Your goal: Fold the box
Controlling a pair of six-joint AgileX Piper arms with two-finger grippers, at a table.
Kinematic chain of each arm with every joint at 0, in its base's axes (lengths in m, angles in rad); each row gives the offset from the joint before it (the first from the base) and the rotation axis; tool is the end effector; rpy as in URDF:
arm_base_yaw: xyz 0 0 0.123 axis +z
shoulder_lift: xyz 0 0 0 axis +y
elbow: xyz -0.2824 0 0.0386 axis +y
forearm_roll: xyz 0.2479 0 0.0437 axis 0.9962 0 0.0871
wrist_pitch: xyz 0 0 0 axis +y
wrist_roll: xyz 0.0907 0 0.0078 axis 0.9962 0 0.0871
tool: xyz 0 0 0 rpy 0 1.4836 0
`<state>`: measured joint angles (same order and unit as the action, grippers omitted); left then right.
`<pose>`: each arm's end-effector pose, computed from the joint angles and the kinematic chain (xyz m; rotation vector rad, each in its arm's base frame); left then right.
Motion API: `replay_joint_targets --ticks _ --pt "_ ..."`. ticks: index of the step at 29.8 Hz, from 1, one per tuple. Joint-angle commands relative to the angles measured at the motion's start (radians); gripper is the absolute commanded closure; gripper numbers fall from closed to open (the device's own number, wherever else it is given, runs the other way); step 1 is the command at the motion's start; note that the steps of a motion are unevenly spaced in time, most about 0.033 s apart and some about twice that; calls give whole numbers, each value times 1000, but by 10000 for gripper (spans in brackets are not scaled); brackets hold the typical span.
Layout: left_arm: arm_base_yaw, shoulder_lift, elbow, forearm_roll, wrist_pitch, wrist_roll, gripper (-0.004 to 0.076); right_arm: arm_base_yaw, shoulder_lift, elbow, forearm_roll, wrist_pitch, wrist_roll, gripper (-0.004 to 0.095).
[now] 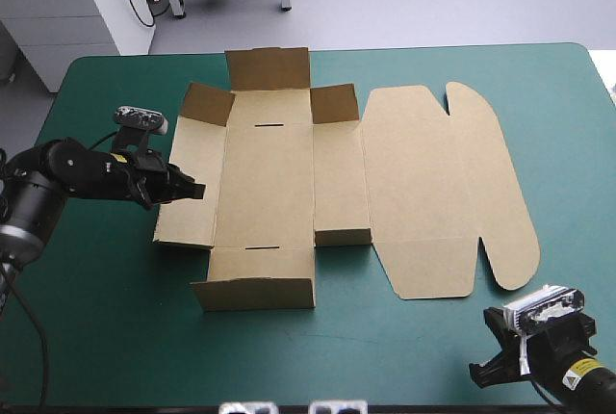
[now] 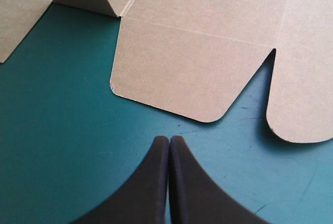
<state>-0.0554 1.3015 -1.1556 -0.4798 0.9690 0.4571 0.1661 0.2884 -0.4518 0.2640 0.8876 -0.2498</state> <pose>0.2588 -0.0491 0.3432 0.4317 2.4545 -0.4466 0.0465 0.0265 0.2719 -0.3833 2.1548 0.2713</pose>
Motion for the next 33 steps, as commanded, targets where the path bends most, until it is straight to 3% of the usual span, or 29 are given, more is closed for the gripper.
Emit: replay_joint_targets --ticks 1,7,14,18,21,27,29,33 --pt "115 52 -49 -172 38 103 708 -2 13 -26 8 -54 -2 928" --pt "327 116 -49 -215 146 155 708 -2 13 -26 8 -54 -2 928" --pt "492 151 -49 -204 116 155 708 -2 13 -26 8 -54 -2 928" --pt "512 207 -49 -198 169 180 687 -2 13 -24 8 -58 -2 928" --pt "512 257 -47 -235 209 202 586 -2 13 -17 8 -75 -2 928" --pt "510 346 -47 -404 239 328 213 -2 13 -17 8 -75 -2 928" --pt "510 376 -47 -450 267 370 169 -2 13 -17 8 -75 -2 928" --pt "506 432 -47 -489 298 412 174 -2 13 -17 8 -75 -2 928"
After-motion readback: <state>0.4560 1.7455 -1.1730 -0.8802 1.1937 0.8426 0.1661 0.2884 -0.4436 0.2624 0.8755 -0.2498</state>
